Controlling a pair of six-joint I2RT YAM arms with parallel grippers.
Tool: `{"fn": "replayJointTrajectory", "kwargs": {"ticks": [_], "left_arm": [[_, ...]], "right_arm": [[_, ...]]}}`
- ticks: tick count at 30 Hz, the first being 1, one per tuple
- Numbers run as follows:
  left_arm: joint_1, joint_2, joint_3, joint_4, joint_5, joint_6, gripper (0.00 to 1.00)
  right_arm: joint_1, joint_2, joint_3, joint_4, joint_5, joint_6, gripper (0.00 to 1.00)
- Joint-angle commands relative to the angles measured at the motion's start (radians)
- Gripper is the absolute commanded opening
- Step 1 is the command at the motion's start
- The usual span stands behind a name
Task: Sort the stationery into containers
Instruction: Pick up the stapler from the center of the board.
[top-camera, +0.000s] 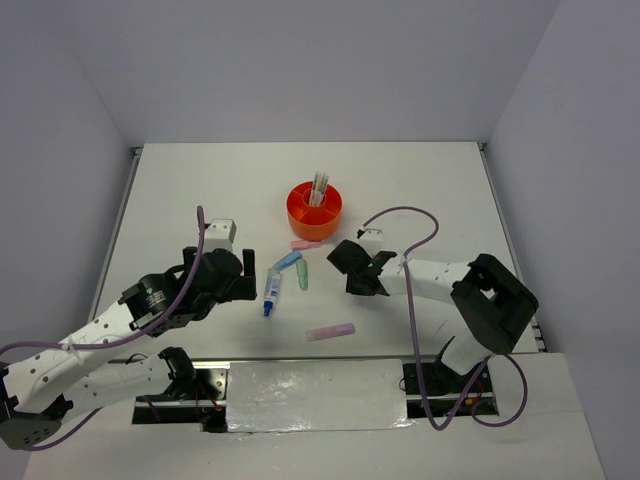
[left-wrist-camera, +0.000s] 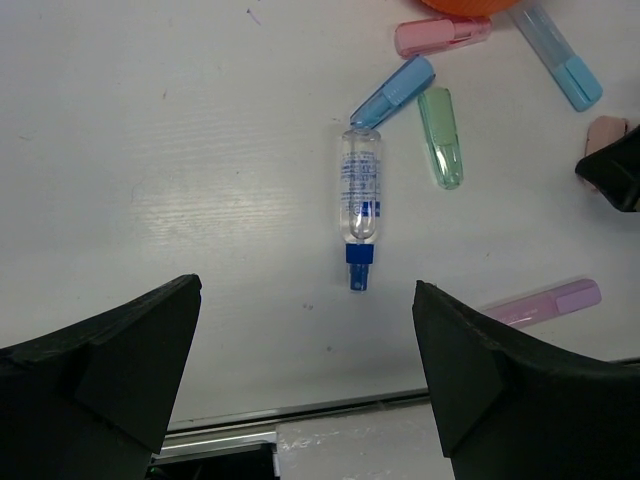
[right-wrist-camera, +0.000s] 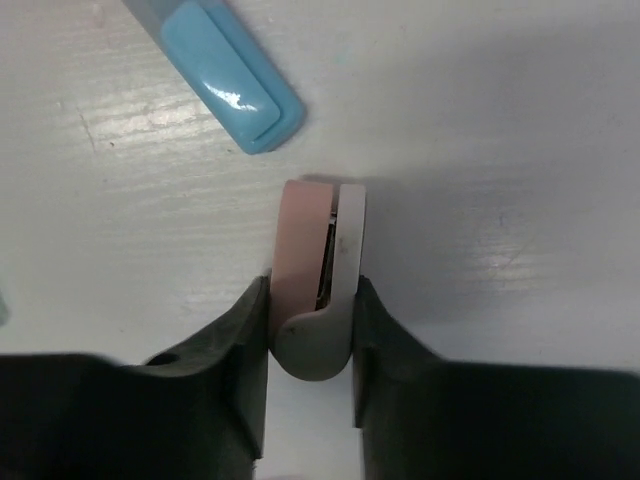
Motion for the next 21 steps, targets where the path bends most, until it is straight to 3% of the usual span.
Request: {"fn": "replayJointTrajectory", "kwargs": {"ticks": [1, 5, 12, 15, 21], "left_arm": [[0.005, -0.011, -0.001, 0.04, 0.034, 0.037, 0.99], [0.003, -0.021, 0.009, 0.055, 0.074, 0.006, 0.99], [0.005, -0.03, -0.032, 0.415, 0.339, -0.107, 0.99], [0.002, 0.022, -0.026, 0.474, 0.397, -0.162, 0.99], [0.002, 0.13, 0.02, 0.446, 0.367, -0.229, 0.97]], "right_arm": [[0.006, 0.002, -0.017, 0.05, 0.009, 0.013, 0.0], [0.025, -0.125, -0.047, 0.091, 0.003, -0.11, 0.0], [0.193, -0.49, -0.207, 0.408, -0.066, -0.348, 0.0], [0.282, -0.561, -0.22, 0.488, -0.068, -0.411, 0.0], [0.421, -0.572, -0.186, 0.56, 0.004, -0.535, 0.0]]}}
